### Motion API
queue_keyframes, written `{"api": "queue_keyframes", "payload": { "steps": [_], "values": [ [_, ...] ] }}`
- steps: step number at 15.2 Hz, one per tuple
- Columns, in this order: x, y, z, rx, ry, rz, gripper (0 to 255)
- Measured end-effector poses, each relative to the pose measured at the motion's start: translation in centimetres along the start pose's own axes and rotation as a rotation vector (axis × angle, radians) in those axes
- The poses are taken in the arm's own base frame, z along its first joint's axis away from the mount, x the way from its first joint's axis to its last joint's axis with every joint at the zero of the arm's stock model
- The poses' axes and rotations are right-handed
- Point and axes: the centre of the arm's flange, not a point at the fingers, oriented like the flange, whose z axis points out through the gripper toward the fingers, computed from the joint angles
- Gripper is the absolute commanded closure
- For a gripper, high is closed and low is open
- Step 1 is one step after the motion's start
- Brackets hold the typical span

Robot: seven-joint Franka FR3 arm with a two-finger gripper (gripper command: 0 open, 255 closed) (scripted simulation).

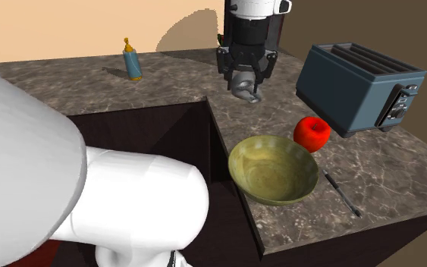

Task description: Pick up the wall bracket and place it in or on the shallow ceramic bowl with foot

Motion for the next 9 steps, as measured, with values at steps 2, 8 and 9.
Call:
{"api": "queue_keyframes", "payload": {
  "steps": [2,8,9],
  "values": [
    [-2.4,0.7,-0.1,0.000,0.000,0.000,255],
    [-9.6,3.0,-0.2,0.001,0.000,0.000,255],
    [-10.7,3.6,-0.2,0.001,0.001,0.001,255]
  ]
}}
